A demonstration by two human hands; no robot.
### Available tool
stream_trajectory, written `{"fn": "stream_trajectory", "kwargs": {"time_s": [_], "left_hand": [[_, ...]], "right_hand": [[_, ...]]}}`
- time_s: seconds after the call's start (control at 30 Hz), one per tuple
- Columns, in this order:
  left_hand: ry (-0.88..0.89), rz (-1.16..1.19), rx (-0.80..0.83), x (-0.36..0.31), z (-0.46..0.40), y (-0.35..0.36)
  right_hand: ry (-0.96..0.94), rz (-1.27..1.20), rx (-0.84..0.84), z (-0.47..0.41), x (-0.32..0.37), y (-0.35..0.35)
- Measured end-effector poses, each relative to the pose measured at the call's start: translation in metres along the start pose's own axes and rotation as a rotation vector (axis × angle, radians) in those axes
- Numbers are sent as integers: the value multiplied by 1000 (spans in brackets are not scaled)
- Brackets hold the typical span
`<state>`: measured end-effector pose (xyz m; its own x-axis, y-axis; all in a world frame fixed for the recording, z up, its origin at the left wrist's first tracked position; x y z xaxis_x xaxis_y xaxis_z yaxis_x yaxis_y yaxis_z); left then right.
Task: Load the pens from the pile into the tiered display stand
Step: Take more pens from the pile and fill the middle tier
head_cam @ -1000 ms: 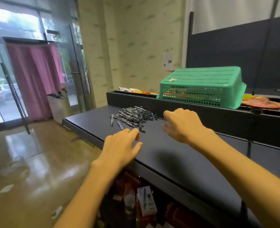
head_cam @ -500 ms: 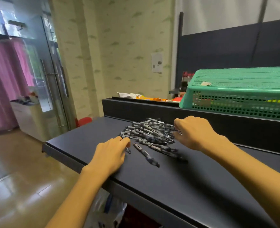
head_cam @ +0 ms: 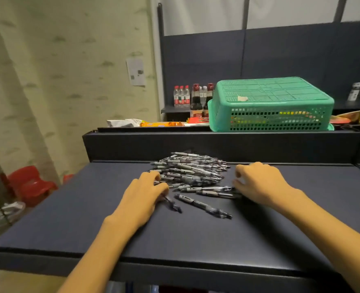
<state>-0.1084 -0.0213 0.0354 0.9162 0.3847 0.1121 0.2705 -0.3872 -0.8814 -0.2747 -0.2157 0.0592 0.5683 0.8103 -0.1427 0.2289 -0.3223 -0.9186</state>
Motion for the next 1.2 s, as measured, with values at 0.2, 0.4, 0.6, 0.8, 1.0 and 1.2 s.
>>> {"fn": "stream_trajectory", "kwargs": {"time_s": [0.2,0.4,0.6,0.8,1.0,1.2], "left_hand": [[248,73,-57,-35,-5,-3],[306,187,-26,-71,-10,4],[305,240,0,-97,-21,7],[302,261,89,-122,-34,15],[225,284,190,-128,-45,19],[131,208,313,-119,-36,26]], "right_hand": [[106,13,-5,14,-18,-1],[129,2,9,29,-34,-3],[116,-11,-8,32,-50,-9],[96,-48,-2,32,-68,-3],[48,-91,-12,28,-78,0],[-16,-135,1,22,-73,7]]}}
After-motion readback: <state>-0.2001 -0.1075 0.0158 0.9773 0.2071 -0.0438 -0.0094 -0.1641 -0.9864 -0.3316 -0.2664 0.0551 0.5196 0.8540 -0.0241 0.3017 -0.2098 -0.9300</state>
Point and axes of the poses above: each hand's wrist, its own z-axis away from the middle knuckle, its own y-axis out of the palm, x = y × z, the point moved 7 cm from there along -z, towards the middle knuckle, and after that the axes turned 2 degrees about -x, right-handed, at the moved point
